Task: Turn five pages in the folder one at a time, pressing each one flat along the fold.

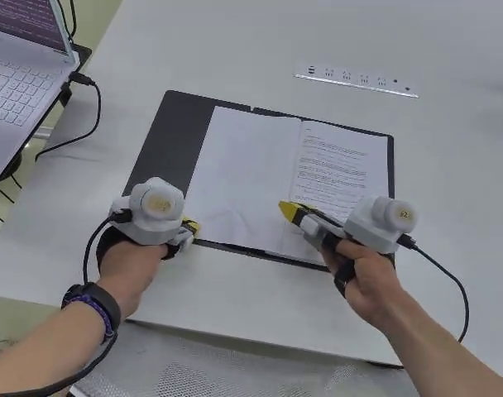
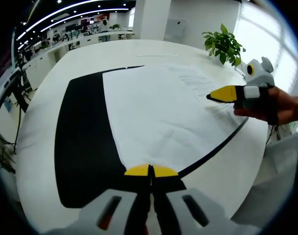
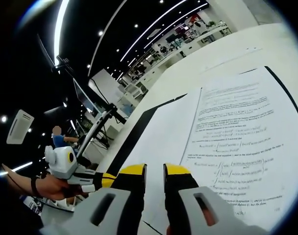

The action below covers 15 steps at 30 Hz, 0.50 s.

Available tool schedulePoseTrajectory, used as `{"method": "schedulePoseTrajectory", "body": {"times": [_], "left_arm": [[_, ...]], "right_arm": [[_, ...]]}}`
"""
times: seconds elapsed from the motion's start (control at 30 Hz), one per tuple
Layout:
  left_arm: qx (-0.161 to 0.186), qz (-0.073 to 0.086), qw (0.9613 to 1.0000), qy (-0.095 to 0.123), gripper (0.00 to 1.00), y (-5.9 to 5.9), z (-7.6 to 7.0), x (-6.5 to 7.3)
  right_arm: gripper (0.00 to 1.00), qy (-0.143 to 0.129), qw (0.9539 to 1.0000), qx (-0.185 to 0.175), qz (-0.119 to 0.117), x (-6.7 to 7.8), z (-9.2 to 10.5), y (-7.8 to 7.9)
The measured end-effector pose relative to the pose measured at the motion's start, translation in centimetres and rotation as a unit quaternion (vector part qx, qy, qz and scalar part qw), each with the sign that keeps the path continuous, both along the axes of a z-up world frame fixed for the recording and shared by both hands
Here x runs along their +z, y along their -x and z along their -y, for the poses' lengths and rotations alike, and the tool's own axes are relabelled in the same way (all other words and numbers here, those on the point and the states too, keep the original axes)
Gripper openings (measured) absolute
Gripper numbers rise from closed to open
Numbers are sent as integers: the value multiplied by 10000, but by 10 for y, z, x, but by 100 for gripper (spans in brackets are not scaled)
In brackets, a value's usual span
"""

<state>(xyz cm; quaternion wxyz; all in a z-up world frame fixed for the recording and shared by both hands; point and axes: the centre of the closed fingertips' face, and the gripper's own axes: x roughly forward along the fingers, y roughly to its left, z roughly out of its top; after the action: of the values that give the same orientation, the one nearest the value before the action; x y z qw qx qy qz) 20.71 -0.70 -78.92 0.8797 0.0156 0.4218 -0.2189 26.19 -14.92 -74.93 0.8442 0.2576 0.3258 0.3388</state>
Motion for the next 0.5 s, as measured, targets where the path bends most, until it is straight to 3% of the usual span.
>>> {"method": "schedulePoseTrajectory", "body": {"times": [0.5], "left_arm": [[101,-47,9999,88,0,4,3,5]], "right_arm": [[7,-75,9999,-86,-12,-6,-3,-34]]}}
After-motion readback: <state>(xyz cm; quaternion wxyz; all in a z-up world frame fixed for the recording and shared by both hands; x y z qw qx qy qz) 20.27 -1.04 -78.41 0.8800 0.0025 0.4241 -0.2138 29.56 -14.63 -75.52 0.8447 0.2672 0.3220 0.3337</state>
